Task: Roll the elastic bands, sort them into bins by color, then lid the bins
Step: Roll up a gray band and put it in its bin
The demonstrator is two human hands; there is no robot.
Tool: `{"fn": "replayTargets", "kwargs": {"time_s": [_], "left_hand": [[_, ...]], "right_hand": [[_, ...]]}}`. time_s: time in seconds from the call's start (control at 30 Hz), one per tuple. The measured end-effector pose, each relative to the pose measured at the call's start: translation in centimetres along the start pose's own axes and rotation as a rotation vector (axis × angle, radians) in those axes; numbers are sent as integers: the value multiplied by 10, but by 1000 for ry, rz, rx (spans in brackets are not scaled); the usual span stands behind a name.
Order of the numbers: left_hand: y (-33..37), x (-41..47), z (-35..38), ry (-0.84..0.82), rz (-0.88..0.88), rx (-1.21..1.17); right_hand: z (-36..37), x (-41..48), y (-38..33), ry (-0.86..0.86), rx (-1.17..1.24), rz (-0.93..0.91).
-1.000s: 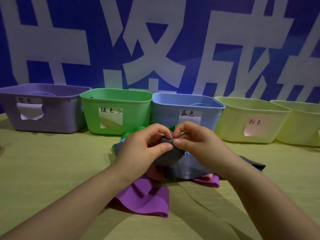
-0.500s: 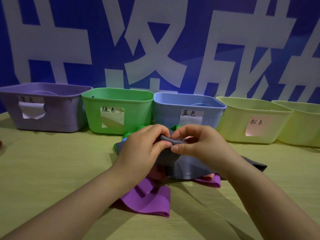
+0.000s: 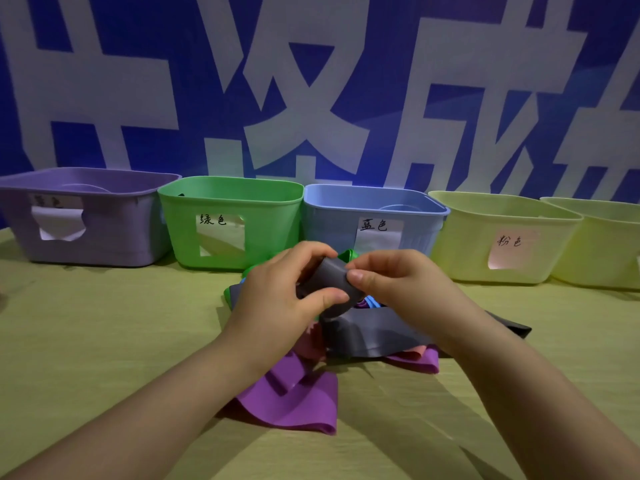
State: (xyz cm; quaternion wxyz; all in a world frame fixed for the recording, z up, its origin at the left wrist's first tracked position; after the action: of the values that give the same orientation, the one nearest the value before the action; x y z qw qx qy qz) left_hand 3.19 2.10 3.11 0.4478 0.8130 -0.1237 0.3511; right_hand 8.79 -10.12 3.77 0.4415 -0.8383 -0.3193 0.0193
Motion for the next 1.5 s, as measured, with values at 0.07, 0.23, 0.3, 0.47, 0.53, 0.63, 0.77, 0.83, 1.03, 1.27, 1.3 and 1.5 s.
{"fn": "replayTargets", "kwargs": {"time_s": [0.07, 0.23, 0.3, 0.47, 0.53, 0.63, 0.77, 0.83, 1.03, 1.27, 1.3, 1.5], "left_hand": [[5, -2, 0, 62, 64, 100], [9, -4, 5, 88, 139, 271], [12, -3, 2, 104, 169, 339], [16, -2, -2, 105, 246, 425], [16, -1, -3, 97, 279, 447], [20, -2, -1, 83, 343, 461], [24, -4, 1, 61, 385, 409], [25, -5, 0, 63, 373, 378], [22, -5, -2, 64, 345, 231], [21, -5, -3, 3, 449, 237], [21, -5, -2, -9, 469, 248], [25, -6, -2, -20, 522, 279]], "right_hand": [[5, 0, 3, 7, 110, 48], [30, -3, 12, 1, 513, 215], [37, -3, 13, -3, 571, 230], [40, -4, 13, -29, 591, 233], [37, -4, 14, -34, 574, 256], [31, -5, 17, -32, 542, 271], [32, -6, 11, -109, 515, 199], [31, -6, 8, -116, 528, 168], [33, -3, 5, -129, 612, 98], [36, -3, 0, -158, 675, 47], [36, -3, 0, -161, 669, 51], [33, -4, 6, -203, 584, 146]]}}
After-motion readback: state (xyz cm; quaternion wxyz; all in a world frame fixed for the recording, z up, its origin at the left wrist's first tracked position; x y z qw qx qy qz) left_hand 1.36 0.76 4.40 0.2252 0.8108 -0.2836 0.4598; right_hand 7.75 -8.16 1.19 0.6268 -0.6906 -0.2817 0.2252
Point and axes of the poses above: each hand's wrist, its own x-axis towards the middle knuckle, its own z-axis out of the palm, y = z × x, the point moved 7 cm from there along x, towards the middle knuckle, and after that the axes turned 9 degrees about -x, right-handed, at the moved point
